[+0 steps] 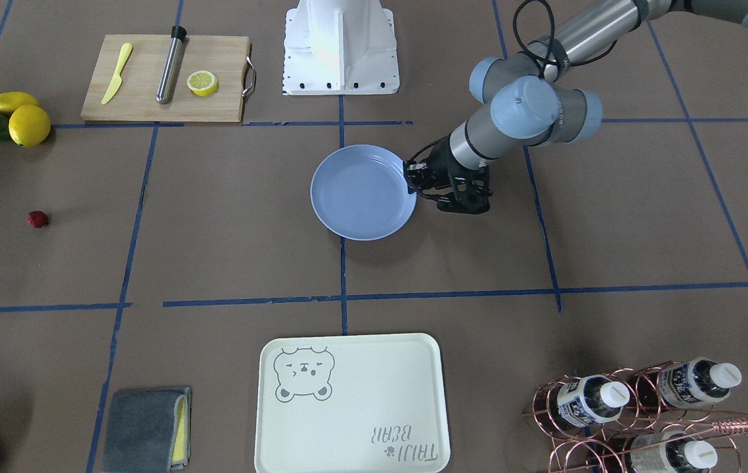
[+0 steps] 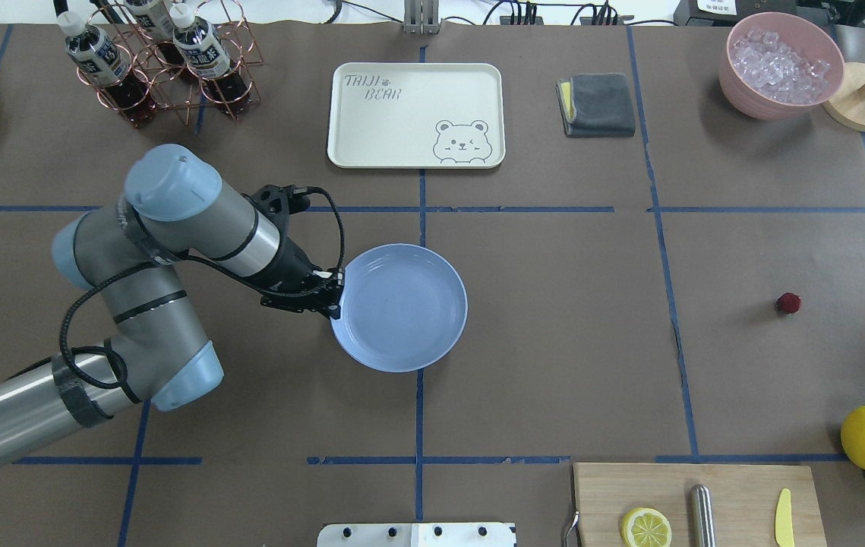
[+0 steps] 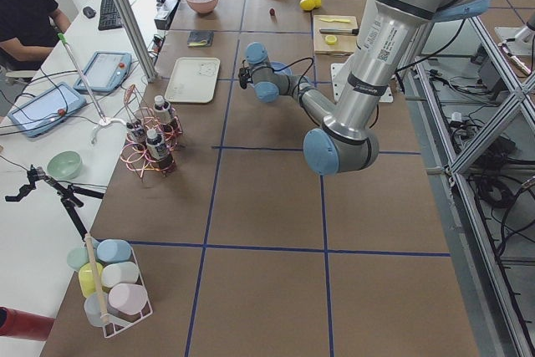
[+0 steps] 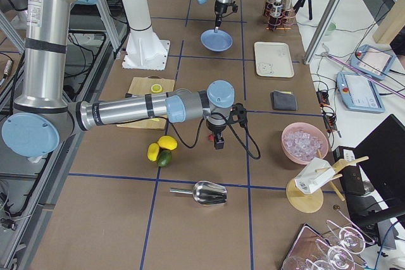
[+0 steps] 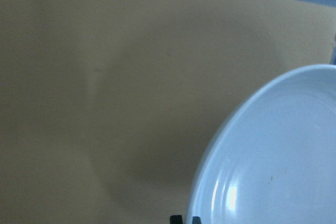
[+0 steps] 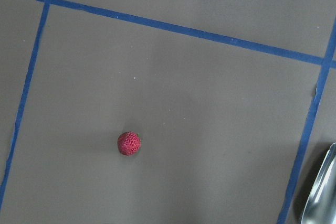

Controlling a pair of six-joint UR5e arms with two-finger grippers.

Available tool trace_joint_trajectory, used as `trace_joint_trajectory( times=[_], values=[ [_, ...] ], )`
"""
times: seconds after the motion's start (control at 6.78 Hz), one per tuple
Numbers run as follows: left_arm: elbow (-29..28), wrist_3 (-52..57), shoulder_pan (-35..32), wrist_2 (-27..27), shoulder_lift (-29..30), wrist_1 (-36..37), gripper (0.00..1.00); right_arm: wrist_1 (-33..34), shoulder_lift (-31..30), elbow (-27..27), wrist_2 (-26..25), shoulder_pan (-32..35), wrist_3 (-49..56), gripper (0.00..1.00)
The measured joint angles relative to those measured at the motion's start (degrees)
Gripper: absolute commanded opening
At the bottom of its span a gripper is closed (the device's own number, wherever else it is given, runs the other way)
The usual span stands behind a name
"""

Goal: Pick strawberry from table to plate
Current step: 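Push the light blue plate with the left gripper toward the table center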

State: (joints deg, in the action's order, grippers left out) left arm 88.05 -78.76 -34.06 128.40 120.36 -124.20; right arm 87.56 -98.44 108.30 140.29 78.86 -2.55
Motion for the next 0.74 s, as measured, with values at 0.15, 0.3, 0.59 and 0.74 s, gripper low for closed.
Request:
trace_joint_trajectory(
  times=[0.15, 0.3, 0.59, 0.74],
  values=[
    [-2.0, -2.0, 1.8, -1.9, 0.9, -3.7, 0.00, 0.0, 0.0, 0.0, 0.0, -0.1, -0.1, 1.00],
    [-2.9, -2.8, 2.5, -3.3, 1.3, -5.6, 0.00, 0.0, 0.0, 0.0, 0.1, -0.1, -0.1, 1.00],
    [-3.4, -3.1, 2.8, -4.6, 1.5, -6.5, 0.00, 0.0, 0.0, 0.1, 0.1, -0.1, -0.1, 1.00],
    [-3.4, -3.0, 3.0, -4.7, 1.4, -6.4, 0.00, 0.0, 0.0, 0.1, 0.1, -0.2, -0.1, 1.00]
  ],
)
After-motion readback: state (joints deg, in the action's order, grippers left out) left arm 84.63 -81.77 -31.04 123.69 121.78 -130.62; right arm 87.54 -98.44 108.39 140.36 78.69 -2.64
